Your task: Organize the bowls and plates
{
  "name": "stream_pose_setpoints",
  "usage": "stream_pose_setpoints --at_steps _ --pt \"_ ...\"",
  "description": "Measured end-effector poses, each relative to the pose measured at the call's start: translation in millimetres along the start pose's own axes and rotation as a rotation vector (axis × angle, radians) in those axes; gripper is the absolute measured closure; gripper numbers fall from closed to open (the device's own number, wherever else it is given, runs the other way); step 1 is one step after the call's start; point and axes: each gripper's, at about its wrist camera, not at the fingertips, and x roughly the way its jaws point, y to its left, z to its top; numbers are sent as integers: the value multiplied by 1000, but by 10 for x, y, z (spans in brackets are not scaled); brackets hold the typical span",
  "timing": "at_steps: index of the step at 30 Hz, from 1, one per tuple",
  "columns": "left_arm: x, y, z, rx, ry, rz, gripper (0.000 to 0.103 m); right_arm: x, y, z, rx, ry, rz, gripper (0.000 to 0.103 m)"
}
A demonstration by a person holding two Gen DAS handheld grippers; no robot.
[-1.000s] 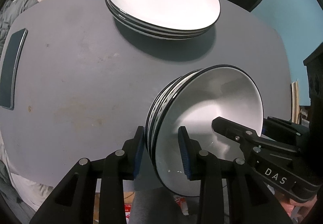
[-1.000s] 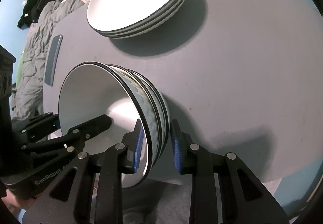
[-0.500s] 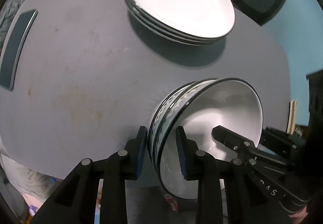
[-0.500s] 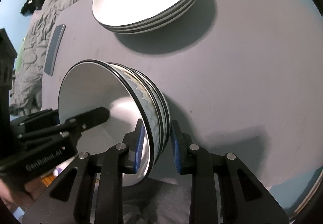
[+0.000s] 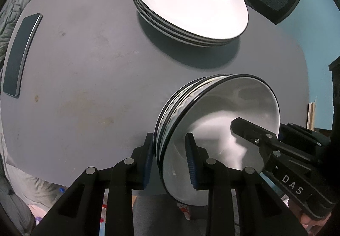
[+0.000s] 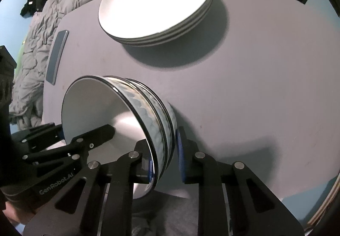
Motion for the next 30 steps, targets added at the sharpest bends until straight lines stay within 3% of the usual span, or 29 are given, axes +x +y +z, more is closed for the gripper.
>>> stream_pose_setpoints --at_steps 16,30 --pt "-18 0 135 63 -20 15 82 67 -71 84 69 5 20 85" --pt "2 66 179 25 6 -4 83 95 9 116 74 9 3 85"
